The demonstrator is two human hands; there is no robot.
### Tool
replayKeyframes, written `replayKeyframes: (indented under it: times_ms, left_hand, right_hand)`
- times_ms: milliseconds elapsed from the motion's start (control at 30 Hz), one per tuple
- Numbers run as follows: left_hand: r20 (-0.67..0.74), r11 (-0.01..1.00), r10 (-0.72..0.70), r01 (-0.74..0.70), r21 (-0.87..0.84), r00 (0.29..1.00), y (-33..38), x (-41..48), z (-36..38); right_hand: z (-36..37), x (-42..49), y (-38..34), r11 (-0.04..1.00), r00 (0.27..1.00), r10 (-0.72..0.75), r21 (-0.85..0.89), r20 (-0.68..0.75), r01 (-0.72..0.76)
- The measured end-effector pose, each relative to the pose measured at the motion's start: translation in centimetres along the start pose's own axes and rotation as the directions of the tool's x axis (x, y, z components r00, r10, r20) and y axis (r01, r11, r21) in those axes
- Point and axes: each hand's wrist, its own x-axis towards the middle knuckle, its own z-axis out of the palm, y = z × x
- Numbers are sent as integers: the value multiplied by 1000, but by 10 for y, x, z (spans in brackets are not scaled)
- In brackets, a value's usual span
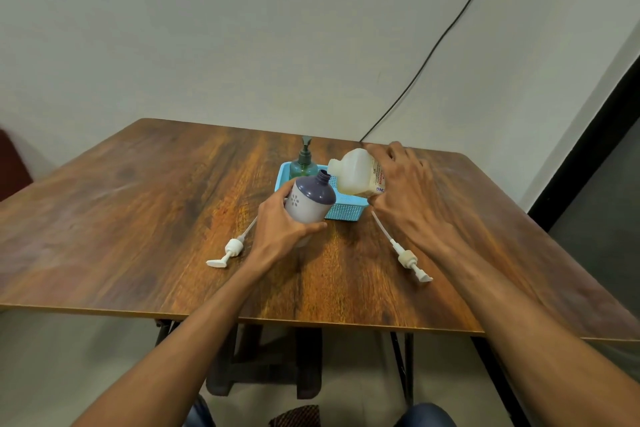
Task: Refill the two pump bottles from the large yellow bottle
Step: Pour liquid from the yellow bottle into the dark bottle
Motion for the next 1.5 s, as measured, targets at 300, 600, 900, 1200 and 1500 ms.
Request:
replayKeyframes:
  times_ms: [300,600,900,1200,1500]
  left_hand:
    - [19,1000,16,-17,23,1000,1,2,-1]
    - [36,998,31,-33,46,999,0,4,-2]
    - [46,996,60,-63,70,997,-4,6,-5]
    - [50,994,67,-71,78,996,-3,6,-6]
    - [53,993,61,-66,96,997,0,8,-7]
  right_hand:
    - [-3,2,0,996,1000,-18,-89,2,18]
    - [-7,4,-1,993,1000,-30,-110,6,30]
    - [-9,6,-2,988,999,-47,-149,10,48]
    - [-14,6,-2,982,998,-65,-180,3,64]
    - [-19,8,-2,982,997,-71,-173,6,71]
